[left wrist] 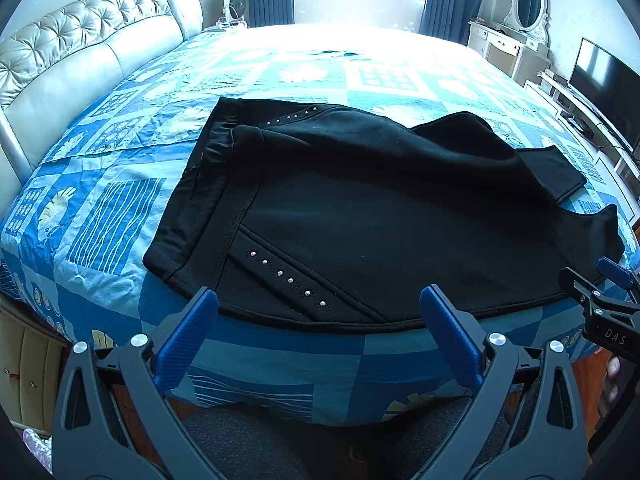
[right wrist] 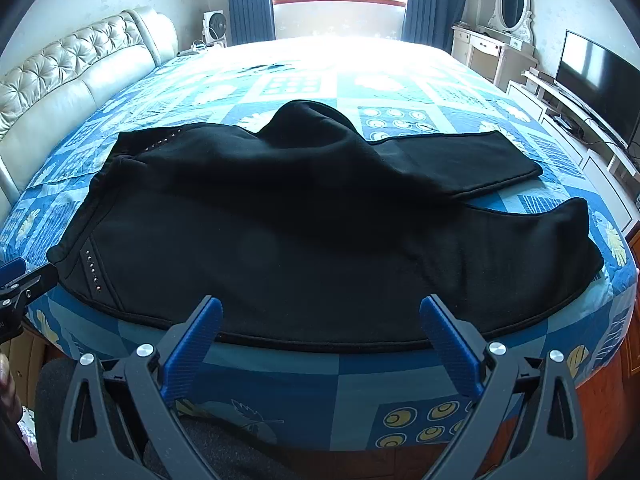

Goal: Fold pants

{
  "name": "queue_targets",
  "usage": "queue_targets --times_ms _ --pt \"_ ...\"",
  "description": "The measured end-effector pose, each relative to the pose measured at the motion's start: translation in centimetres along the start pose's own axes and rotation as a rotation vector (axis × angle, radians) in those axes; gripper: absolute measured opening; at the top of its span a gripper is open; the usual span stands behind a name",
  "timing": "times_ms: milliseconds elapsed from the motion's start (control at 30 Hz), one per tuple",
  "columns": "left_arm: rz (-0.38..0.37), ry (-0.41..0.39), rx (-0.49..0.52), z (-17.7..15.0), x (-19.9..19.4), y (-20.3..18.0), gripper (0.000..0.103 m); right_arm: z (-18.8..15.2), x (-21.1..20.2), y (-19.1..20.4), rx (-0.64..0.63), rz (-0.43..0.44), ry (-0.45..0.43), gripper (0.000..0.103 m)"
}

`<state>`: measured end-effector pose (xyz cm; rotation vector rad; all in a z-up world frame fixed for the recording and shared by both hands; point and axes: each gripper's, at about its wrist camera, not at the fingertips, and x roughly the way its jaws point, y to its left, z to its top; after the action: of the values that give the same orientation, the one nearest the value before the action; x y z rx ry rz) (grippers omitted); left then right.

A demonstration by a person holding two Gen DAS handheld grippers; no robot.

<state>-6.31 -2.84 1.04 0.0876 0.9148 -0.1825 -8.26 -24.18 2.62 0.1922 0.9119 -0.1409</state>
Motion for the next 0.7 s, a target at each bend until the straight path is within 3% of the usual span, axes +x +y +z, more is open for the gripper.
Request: queue_targets --times_ms 700 --pt "0.002 0.009 -0.007 -0.35 0.38 0.16 0.101 -0.22 0.14 0.37 -0.006 -0.006 0.004 0.099"
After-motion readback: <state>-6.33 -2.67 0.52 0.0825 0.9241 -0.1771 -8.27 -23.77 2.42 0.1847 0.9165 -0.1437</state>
